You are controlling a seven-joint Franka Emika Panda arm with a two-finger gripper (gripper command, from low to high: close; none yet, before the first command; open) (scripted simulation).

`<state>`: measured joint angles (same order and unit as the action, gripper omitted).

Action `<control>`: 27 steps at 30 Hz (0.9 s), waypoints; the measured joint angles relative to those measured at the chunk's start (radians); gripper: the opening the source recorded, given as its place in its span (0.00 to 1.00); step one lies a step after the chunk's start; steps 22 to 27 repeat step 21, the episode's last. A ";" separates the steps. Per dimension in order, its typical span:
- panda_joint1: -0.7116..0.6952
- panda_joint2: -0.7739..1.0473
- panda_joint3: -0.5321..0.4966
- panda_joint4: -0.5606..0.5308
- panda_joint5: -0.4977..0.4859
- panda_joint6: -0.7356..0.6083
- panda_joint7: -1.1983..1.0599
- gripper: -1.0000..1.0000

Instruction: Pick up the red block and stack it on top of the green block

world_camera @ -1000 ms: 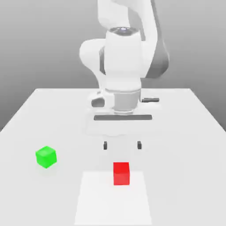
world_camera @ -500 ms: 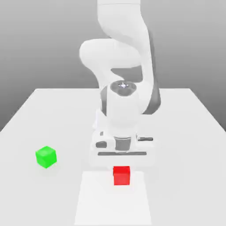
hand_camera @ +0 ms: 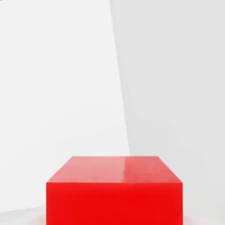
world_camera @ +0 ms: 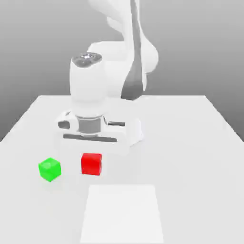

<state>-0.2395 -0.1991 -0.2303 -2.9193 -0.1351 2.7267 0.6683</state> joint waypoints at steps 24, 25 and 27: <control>-0.041 0.233 -0.247 0.006 0.255 0.210 -0.367 1.00; -0.041 0.233 -0.247 0.006 0.255 0.210 -0.367 1.00; -0.041 0.233 -0.247 0.006 0.255 0.210 -0.367 1.00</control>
